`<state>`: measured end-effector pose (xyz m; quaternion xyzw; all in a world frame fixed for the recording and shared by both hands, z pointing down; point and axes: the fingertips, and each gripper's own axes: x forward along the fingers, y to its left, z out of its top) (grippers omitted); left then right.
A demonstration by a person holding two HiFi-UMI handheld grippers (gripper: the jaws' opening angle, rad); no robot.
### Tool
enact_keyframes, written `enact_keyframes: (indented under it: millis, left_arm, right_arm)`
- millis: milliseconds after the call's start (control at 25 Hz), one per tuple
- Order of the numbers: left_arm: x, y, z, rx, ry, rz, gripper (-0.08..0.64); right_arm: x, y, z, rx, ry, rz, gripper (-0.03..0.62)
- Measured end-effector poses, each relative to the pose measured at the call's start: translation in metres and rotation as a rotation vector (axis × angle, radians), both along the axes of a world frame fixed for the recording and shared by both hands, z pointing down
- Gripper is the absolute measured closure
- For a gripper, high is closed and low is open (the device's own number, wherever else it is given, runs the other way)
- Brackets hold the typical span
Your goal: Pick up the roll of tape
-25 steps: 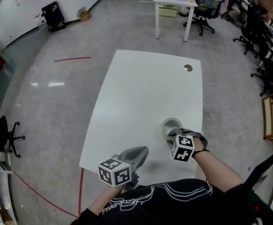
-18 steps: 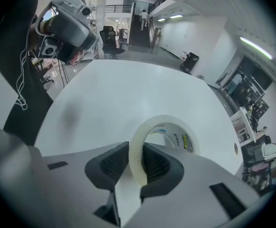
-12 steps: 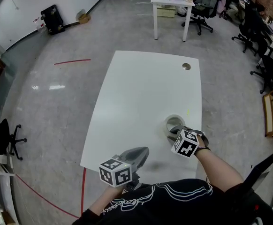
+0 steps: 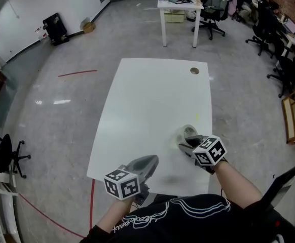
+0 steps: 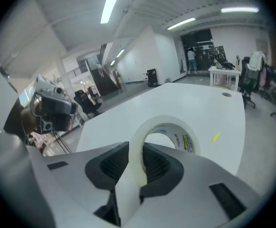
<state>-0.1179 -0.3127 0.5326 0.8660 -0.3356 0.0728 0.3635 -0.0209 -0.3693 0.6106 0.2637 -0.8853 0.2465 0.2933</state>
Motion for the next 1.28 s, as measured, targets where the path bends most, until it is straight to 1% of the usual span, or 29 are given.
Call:
enact_keyframes:
  millis: [120,240,360,440,680,800,920,1280]
  left_arm:
    - [0.007,0.009,-0.009,0.024,0.008,0.003,0.557]
    - [0.013,0.018,-0.019,0.046,0.016,0.007,0.557]
    - [0.02,0.03,-0.032,0.075,0.021,0.014,0.557]
    - [0.024,0.039,-0.04,0.102,0.009,0.019,0.557]
    - [0.034,0.069,-0.071,0.179,0.003,0.019,0.557]
    - [0.041,0.084,-0.087,0.226,-0.002,0.024,0.557]
    - [0.049,0.1,-0.095,0.249,-0.012,0.032,0.557]
    - [0.065,0.141,-0.114,0.298,-0.015,0.045,0.557]
  right_arm:
    - [0.004,0.021,-0.017,-0.06,-0.135,0.044,0.505]
    - [0.004,0.04,-0.043,-0.066,-0.232,0.057,0.505]
    - [0.004,0.06,-0.075,-0.009,-0.287,0.048,0.505]
    - [0.003,0.072,-0.099,0.034,-0.328,0.045,0.505]
    - [0.002,0.119,-0.165,0.096,-0.496,-0.003,0.505]
    - [0.007,0.136,-0.187,0.143,-0.533,-0.017,0.505]
    - [0.017,0.154,-0.198,0.169,-0.559,-0.012,0.503]
    - [0.041,0.193,-0.21,0.189,-0.608,0.018,0.503]
